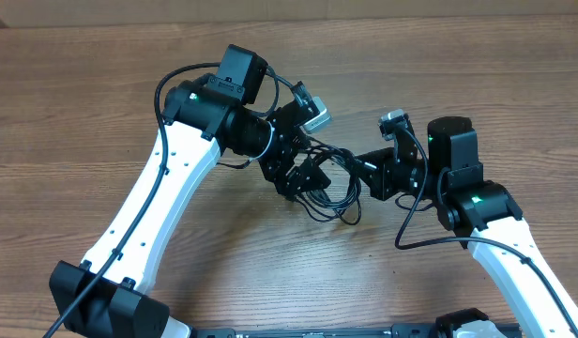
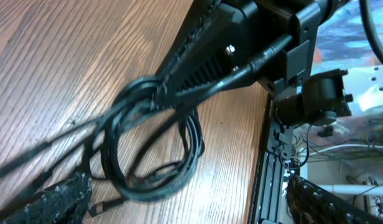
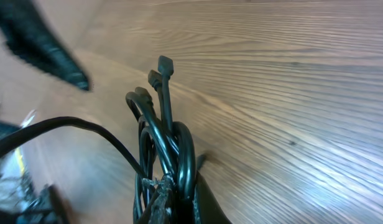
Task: Untangle cables
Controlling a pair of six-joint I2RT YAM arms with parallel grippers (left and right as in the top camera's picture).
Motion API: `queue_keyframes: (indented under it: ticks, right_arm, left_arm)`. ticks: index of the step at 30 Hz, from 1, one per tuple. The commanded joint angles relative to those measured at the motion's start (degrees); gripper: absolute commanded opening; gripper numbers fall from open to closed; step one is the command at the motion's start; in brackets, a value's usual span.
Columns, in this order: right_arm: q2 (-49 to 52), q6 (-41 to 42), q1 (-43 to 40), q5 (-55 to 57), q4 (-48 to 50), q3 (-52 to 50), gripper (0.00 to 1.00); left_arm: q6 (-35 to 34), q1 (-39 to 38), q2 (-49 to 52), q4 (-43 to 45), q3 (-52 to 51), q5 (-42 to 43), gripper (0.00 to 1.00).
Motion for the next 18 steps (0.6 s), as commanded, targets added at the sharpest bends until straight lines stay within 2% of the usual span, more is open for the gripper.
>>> queue_keyframes:
  ticks: [1, 5, 8, 12, 18]
  right_arm:
    - [-0.2, 5.5, 0.2, 7.1, 0.2, 0.6, 0.04]
    - [-0.2, 12.4, 0.2, 11.7, 0.8, 0.6, 0.04]
    - [-0.2, 16.9, 0.2, 13.4, 1.8, 0.6, 0.04]
    - [-0.2, 21.8, -0.4, 13.4, 3.5, 0.6, 0.04]
    - [-0.2, 32.0, -3.7, 11.8, 6.3, 0.6, 0.04]
  left_arm:
    - [-7.0, -0.7, -0.5, 0.3, 1.3, -5.6, 1.0]
    - [-18.3, -0.7, -0.5, 0.4, 1.3, -13.9, 1.0]
    - [-23.9, -0.7, -0.5, 0.9, 1.3, -16.3, 1.0]
    - [-27.0, -0.7, -0.5, 1.7, 1.3, -16.3, 1.0]
    - [-37.5, -0.7, -0.5, 3.7, 1.3, -16.9, 1.0]
